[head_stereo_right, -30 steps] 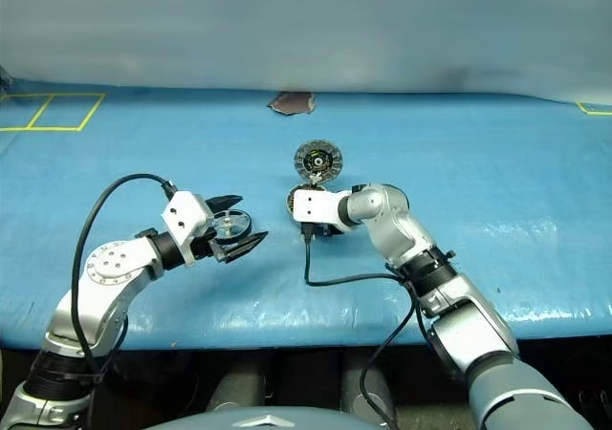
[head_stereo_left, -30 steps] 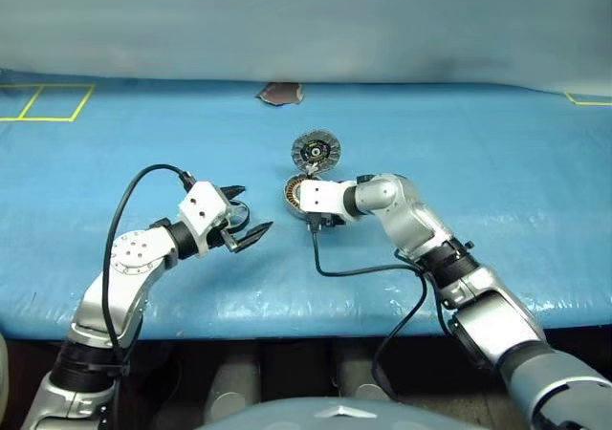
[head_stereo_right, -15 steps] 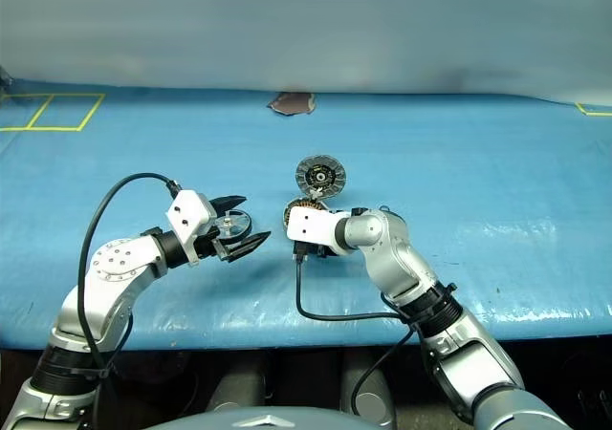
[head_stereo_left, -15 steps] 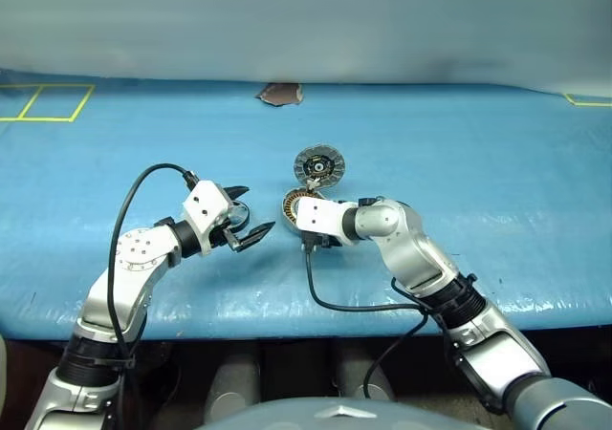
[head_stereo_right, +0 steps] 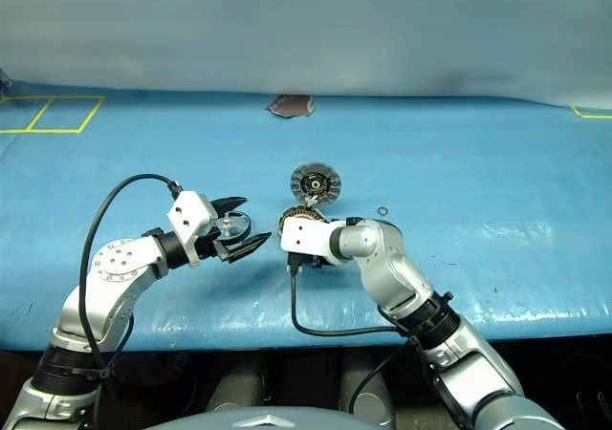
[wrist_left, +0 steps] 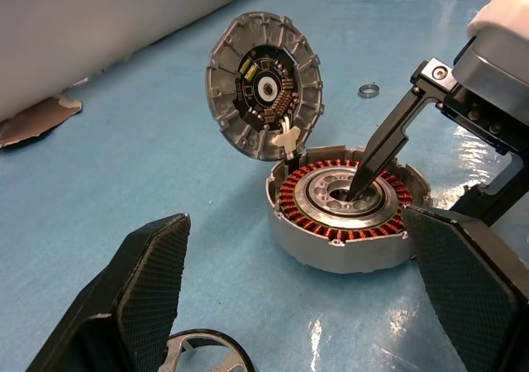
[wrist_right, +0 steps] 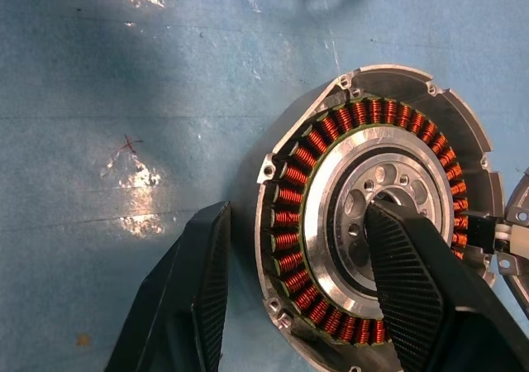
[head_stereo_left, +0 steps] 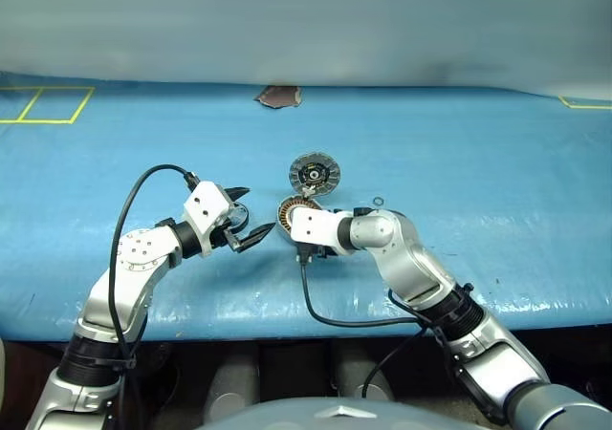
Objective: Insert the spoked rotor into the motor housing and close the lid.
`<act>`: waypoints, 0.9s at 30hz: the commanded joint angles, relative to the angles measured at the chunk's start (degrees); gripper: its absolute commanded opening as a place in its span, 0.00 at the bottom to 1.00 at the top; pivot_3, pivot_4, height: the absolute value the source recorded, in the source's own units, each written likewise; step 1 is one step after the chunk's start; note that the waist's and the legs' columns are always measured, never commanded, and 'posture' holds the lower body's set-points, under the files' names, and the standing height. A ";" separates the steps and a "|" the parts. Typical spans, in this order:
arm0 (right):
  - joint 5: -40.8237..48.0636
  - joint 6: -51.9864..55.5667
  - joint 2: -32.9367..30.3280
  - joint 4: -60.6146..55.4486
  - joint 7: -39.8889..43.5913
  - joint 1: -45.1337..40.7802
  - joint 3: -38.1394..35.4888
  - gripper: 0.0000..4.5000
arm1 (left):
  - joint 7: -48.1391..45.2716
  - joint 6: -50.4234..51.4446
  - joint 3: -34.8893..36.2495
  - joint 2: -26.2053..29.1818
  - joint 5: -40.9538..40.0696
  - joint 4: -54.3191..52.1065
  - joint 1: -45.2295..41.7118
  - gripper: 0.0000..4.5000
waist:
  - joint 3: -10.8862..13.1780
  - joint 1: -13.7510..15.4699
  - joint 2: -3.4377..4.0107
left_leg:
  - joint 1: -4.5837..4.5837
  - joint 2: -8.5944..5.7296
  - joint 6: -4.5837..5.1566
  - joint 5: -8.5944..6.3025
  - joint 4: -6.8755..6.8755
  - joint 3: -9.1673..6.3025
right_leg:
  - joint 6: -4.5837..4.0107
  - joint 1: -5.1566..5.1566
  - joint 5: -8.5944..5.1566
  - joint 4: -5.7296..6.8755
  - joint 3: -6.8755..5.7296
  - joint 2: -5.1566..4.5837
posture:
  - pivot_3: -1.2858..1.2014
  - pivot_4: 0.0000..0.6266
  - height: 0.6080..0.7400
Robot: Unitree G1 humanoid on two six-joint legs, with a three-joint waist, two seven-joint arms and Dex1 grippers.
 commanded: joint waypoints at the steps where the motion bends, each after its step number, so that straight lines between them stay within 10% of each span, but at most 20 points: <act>1: 2.96 1.35 1.06 0.26 3.08 2.49 3.96 0.47 | -0.12 -0.78 0.73 0.15 -0.43 -0.88 -0.18 1.00 | -0.01 0.00 -0.02 | 0.01 0.02 -0.02 -0.01 0.00 0.00 | -0.01 0.00 -0.01 0.00 -0.02 0.00 | 0.52 0.24 1.00; 8: 2.59 0.86 1.77 -1.60 0.27 3.65 3.45 0.99 | -0.26 -0.80 0.85 0.29 -0.49 -0.68 -0.40 1.00 | -0.01 -0.01 -0.02 | 0.01 0.12 -0.11 -0.08 -0.05 -0.01 | -0.12 -0.02 -0.07 0.00 -0.10 0.06 | 0.52 0.24 1.00; 27: 17.25 4.02 1.79 -18.39 -10.45 7.74 -14.14 0.99 | -6.43 -0.84 -0.18 0.99 -2.11 1.16 -2.79 1.00 | 0.08 1.34 0.03 | -0.57 0.14 -0.12 -0.08 -0.01 0.01 | -0.12 -0.59 -0.07 0.00 -0.14 0.07 | 0.52 0.24 1.00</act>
